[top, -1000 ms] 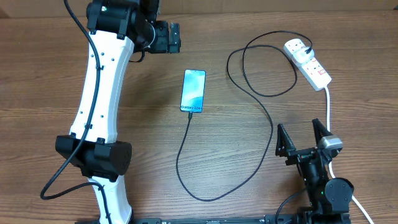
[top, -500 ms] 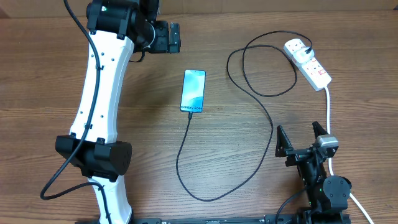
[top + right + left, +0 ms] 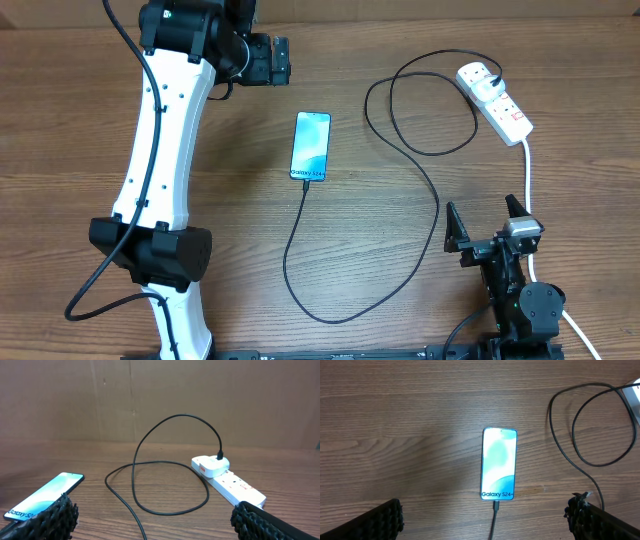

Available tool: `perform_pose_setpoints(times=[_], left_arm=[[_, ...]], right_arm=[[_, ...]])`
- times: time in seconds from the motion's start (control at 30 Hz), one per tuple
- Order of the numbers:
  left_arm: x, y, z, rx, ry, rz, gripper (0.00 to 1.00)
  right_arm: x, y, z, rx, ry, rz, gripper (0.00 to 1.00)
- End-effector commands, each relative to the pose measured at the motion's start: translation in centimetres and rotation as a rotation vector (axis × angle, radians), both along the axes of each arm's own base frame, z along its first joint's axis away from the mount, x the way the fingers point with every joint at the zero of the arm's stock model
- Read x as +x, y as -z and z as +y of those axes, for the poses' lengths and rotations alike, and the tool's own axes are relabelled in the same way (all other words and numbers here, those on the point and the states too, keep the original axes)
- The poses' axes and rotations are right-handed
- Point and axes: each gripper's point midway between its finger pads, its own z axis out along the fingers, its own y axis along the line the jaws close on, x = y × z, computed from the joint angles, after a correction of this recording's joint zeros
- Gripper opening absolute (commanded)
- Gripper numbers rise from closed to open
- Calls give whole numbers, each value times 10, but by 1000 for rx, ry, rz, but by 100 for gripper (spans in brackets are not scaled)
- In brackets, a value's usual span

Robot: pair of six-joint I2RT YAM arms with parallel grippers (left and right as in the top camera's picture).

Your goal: Plug charger to phone and switch on socket

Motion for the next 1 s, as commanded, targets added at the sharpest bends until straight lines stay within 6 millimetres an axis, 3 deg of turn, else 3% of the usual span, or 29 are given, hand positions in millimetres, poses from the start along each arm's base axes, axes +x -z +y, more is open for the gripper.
perform_pose_setpoints(times=[0.0, 0.97], left_arm=[[2, 5, 3, 5, -16, 11, 100], [2, 5, 3, 5, -16, 11, 100]], right_arm=[[0, 2, -2, -10, 12, -4, 100], [1, 2, -7, 30, 38, 0, 100]])
